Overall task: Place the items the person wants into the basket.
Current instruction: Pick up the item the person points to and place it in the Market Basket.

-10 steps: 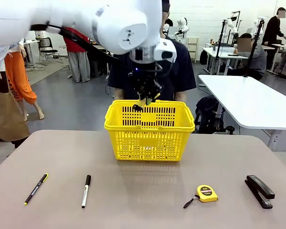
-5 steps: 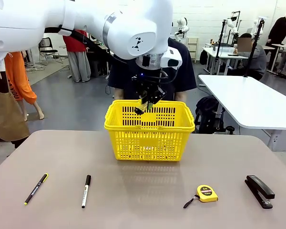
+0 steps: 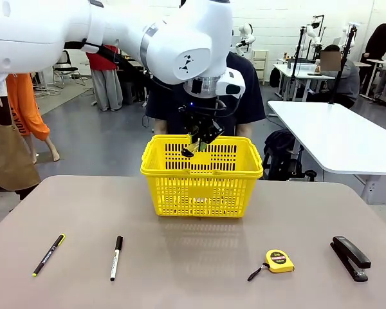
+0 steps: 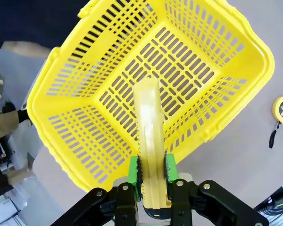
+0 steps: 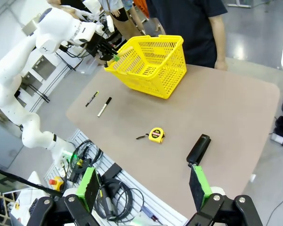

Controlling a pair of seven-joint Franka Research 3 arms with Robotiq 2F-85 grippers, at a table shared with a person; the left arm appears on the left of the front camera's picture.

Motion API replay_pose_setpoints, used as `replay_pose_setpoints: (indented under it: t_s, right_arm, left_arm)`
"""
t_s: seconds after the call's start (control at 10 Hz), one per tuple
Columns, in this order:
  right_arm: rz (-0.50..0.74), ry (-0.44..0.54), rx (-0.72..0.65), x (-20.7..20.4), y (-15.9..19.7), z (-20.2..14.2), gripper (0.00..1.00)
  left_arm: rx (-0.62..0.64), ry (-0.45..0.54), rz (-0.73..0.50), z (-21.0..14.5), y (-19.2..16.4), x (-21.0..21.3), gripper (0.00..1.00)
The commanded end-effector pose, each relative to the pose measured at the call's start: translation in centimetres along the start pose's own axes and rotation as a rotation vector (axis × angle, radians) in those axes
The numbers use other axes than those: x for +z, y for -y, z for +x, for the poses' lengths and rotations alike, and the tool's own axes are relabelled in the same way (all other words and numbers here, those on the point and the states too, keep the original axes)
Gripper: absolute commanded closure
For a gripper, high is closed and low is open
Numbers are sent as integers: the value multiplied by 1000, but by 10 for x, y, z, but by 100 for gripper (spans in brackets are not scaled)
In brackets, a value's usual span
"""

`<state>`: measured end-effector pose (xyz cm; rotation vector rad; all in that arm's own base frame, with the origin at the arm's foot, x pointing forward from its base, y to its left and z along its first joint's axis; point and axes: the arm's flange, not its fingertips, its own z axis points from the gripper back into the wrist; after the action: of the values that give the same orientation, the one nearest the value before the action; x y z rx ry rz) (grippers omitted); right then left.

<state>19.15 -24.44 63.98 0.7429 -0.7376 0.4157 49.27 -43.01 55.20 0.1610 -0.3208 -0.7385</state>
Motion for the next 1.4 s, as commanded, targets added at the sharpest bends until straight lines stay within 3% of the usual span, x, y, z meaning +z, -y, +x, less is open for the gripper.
replay_pose_setpoints:
  t_s: [0.0,0.5,0.9,1.0,1.1,1.2,1.3]
  right_arm:
    - [15,11,16,0,0,1,0]
    - [15,11,16,0,0,1,0]
    - [15,11,16,0,0,1,0]
    - [15,11,16,0,0,1,0]
    - [15,11,16,0,0,1,0]
    - [15,11,16,0,0,1,0]
    - [15,11,16,0,0,1,0]
  left_arm:
    - [-113,24,-48,12,-5,-16,74]
    - [-156,-67,-107,39,-16,-80,74]
    - [-139,-92,-163,41,-20,-93,74]
    - [-135,-102,-169,41,-20,-92,39]
    - [-128,-108,-167,41,-19,-92,14]
    - [-127,-112,-163,41,-20,-92,0]
    - [-128,-114,-160,41,-20,-92,0]
